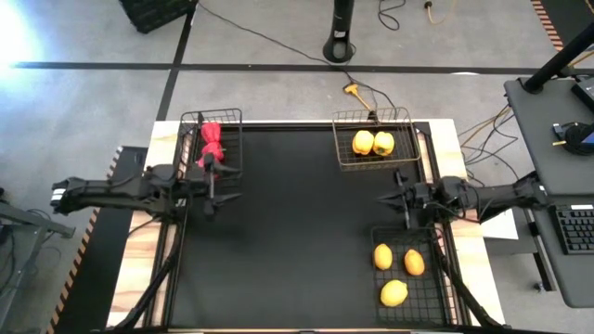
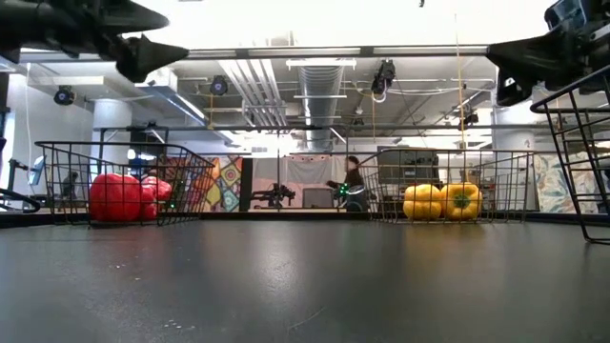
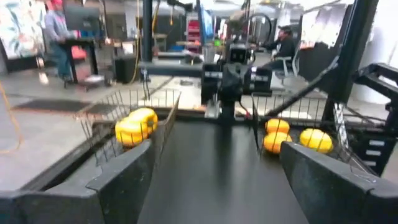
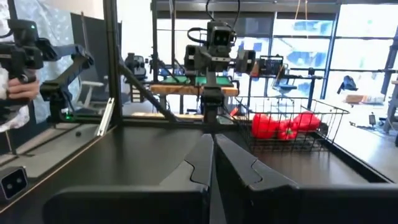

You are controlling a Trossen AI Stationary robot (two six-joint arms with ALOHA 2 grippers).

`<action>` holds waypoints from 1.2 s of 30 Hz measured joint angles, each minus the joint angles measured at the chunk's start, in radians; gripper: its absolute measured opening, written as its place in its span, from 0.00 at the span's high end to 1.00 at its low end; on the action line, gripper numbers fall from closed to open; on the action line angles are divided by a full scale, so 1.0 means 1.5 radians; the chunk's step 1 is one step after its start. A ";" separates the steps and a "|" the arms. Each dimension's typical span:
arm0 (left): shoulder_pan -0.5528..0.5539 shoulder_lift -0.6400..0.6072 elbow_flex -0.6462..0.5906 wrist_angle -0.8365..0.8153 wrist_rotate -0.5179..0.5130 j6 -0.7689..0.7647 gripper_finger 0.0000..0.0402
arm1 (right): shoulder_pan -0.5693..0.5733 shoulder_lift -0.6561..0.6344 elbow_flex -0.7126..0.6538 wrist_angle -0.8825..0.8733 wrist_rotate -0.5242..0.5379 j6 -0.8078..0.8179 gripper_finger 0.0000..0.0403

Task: Sort produce into baskets
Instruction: Return to Home Position

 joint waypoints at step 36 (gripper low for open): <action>-0.001 -0.285 -0.188 -0.057 0.018 -0.044 0.18 | -0.003 -0.090 -0.005 -0.096 -0.031 -0.006 0.98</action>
